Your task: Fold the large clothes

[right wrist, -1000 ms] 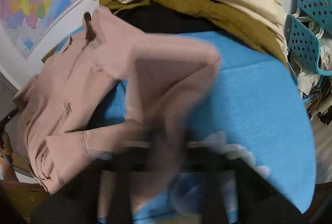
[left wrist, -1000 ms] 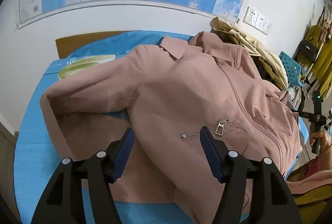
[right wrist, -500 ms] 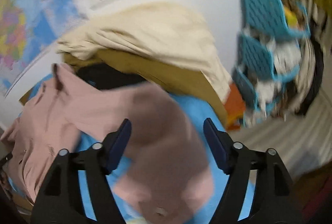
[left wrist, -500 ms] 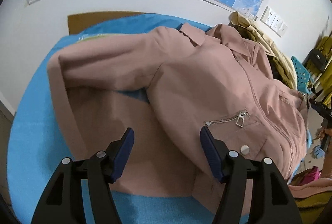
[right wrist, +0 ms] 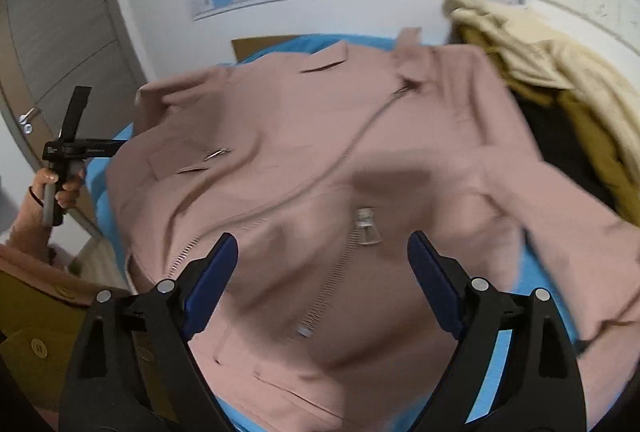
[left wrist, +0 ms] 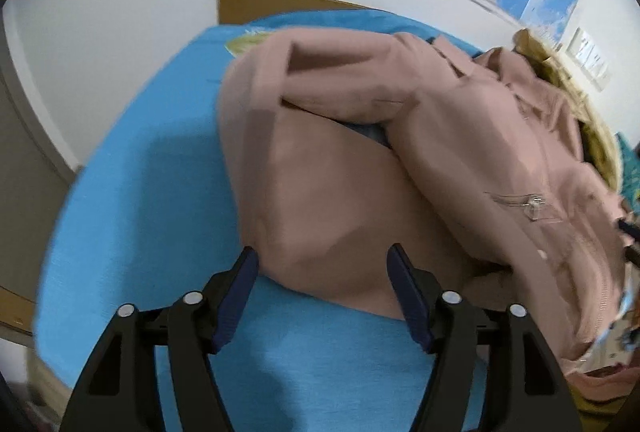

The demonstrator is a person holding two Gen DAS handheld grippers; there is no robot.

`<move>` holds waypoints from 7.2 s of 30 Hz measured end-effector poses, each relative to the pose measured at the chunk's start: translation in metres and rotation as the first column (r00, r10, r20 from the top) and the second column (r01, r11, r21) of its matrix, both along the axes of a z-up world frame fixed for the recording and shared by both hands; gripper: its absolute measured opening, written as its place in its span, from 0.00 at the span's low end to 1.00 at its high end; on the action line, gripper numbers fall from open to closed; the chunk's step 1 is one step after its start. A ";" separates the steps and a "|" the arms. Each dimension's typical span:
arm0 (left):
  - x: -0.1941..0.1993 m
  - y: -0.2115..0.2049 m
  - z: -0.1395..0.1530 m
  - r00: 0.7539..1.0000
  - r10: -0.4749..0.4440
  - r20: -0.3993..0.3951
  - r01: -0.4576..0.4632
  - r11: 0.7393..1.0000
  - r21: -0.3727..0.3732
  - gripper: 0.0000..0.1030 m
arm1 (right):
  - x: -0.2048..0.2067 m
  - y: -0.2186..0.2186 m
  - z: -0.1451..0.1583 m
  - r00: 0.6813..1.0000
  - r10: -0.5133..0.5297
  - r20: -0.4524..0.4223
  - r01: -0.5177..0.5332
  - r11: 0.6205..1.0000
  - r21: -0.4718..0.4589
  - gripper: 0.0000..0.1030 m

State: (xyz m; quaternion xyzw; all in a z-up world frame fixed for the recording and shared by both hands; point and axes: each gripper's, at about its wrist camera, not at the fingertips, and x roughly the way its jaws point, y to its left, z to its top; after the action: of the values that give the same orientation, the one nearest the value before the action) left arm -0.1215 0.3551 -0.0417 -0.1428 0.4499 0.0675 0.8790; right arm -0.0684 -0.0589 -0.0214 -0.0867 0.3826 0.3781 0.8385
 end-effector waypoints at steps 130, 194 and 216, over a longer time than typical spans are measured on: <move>0.326 -0.077 0.013 0.925 -0.370 -0.085 0.375 0.854 0.361 0.79 | 0.263 0.074 -0.012 0.983 -0.161 -0.084 0.159 0.987 -0.033 0.58; -0.029 -0.062 0.078 0.946 -0.284 0.154 0.318 0.902 -0.291 0.16 | -0.026 -0.139 0.035 0.973 -0.071 -0.218 0.146 0.926 0.347 0.12; 0.101 -0.091 0.013 0.961 -0.271 -0.055 0.275 0.956 0.106 0.50 | 0.083 0.040 -0.029 0.992 -0.095 -0.081 0.084 0.989 -0.125 0.53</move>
State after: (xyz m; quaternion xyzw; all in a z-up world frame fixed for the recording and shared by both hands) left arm -0.0204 0.2646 -0.0287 -0.0281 0.4782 -0.0263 0.8774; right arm 0.0148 -0.0186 -0.0501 -0.1036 0.4443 0.3195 0.8305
